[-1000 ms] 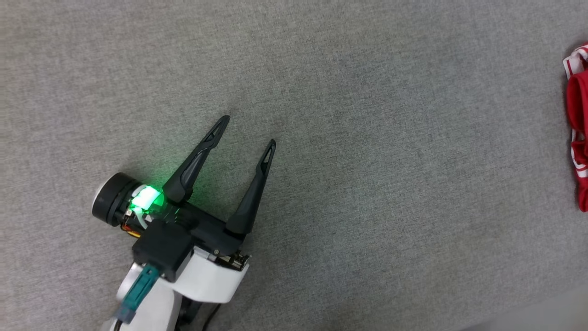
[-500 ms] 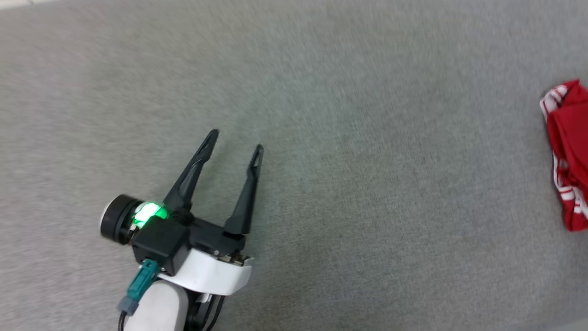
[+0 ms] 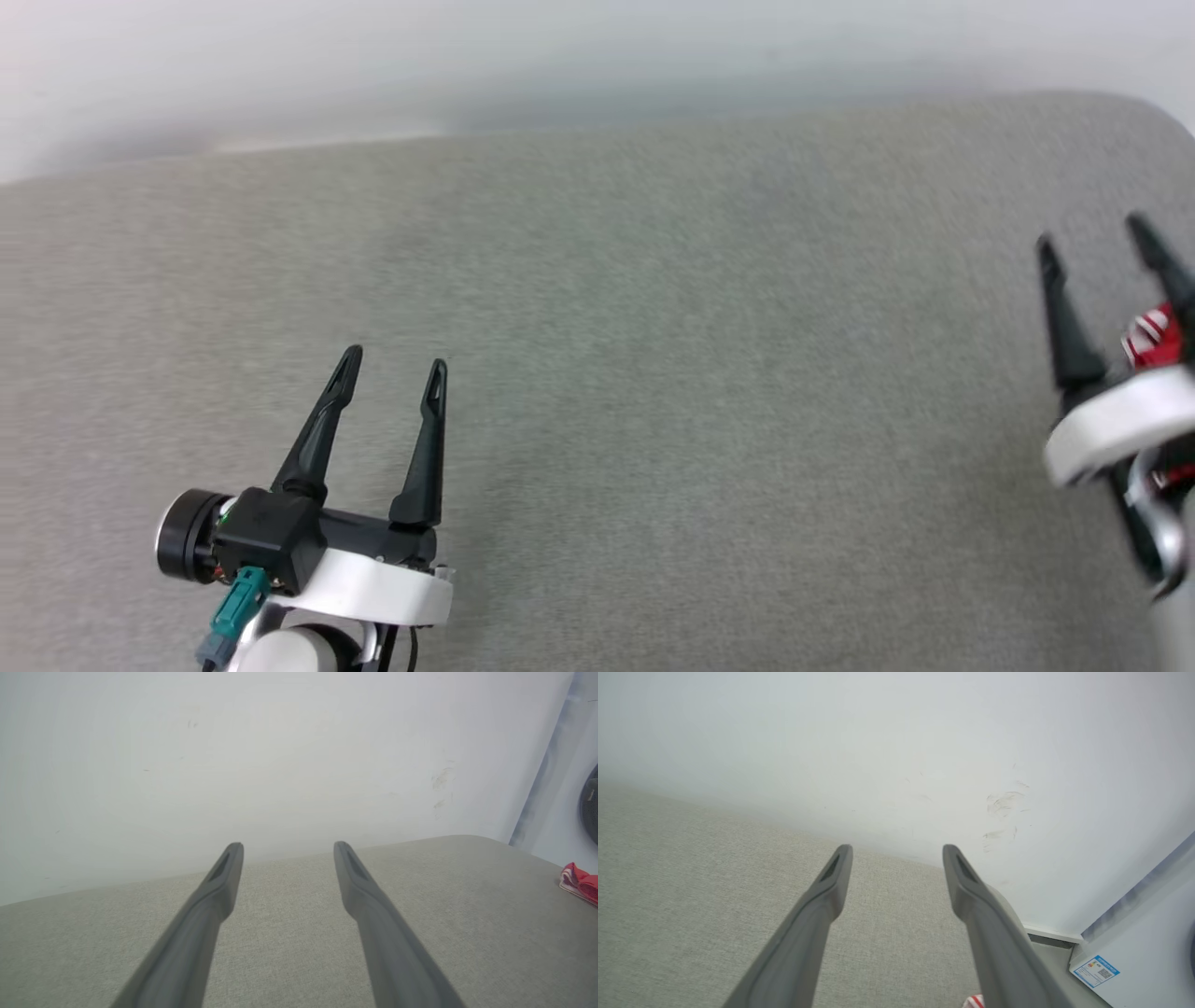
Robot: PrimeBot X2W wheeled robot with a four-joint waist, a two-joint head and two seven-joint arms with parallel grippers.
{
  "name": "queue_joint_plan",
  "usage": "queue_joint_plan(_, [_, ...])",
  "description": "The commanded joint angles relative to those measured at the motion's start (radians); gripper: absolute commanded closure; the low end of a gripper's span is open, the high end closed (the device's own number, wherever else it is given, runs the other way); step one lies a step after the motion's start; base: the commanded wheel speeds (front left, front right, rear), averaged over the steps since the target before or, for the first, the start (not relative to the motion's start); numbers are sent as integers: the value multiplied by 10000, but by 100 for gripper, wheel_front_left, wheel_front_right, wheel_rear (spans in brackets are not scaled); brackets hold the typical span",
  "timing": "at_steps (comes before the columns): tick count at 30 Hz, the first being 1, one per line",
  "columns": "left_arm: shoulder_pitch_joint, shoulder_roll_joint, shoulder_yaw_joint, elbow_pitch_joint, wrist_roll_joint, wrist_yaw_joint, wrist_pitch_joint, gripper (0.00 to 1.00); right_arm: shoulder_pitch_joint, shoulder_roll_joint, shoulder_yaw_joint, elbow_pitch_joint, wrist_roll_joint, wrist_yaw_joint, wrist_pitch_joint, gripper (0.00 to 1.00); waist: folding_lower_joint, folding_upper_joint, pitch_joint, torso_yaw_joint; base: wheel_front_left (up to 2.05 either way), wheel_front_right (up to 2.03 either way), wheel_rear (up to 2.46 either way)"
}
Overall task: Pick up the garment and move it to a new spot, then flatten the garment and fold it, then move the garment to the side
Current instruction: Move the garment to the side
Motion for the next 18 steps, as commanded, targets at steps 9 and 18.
queue_joint_plan(9, [652, -179, 267, 768, -51, 21, -21, 0, 2456, 1594, -173, -1278, 411, -7, -669, 0, 2, 0, -991, 937, 0, 0, 0])
queue_joint_plan(18, [1111, -259, 153, 1409, -106, 3, -20, 0, 3491, 2193, -193, -985, 729, -6, -1369, 0, 2, 0, -1406, 1190, 0, 0, 0])
